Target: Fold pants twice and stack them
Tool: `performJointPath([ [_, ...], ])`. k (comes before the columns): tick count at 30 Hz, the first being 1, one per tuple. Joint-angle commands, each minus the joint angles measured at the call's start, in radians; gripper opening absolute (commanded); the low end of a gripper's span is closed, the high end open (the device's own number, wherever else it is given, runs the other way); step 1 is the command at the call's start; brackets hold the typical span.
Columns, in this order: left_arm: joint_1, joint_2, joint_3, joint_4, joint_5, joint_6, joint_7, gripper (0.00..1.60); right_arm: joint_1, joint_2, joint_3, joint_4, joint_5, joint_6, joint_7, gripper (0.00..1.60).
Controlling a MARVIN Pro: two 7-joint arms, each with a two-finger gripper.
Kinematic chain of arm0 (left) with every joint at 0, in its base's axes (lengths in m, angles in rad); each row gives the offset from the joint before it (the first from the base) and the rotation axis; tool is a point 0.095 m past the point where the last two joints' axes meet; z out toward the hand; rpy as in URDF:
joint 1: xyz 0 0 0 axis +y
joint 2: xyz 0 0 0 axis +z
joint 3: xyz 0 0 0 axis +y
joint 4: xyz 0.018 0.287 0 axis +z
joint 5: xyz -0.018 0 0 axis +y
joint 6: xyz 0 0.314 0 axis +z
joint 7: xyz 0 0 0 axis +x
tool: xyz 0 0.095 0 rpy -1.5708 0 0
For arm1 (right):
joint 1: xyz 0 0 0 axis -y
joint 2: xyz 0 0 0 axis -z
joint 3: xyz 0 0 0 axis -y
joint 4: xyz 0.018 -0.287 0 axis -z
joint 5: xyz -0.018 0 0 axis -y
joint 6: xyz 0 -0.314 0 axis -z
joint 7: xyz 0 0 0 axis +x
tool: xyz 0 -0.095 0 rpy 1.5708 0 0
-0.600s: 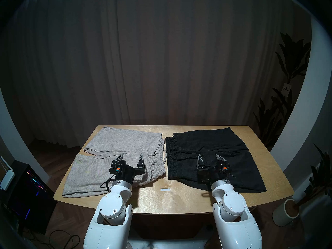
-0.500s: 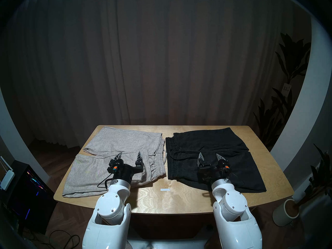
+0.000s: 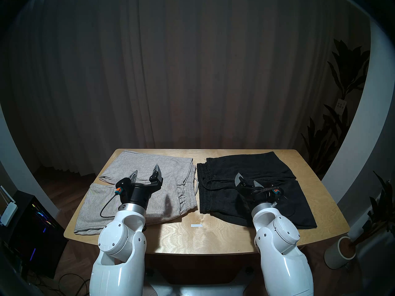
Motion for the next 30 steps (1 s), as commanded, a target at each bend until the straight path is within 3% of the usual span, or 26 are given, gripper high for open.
performJointPath([
  [1,0.017,-0.022,-0.037,-0.071,-0.134,0.058,-0.003,1.6,0.011,-0.006,0.001,-0.074,0.166,0.09,-0.048,1.6],
  [11,0.077,-0.039,-0.096,-0.171,-0.294,0.194,-0.007,1.6,-0.001,0.001,-0.024,-0.174,0.398,0.253,-0.179,1.6],
  [22,0.114,-0.044,-0.128,-0.234,-0.424,0.363,0.001,1.6,-0.016,-0.036,0.083,-0.274,0.593,0.425,-0.411,1.6],
  [30,0.116,-0.051,-0.121,-0.253,-0.452,0.426,0.011,1.6,-0.04,-0.014,0.135,-0.309,0.671,0.485,-0.41,1.6],
])
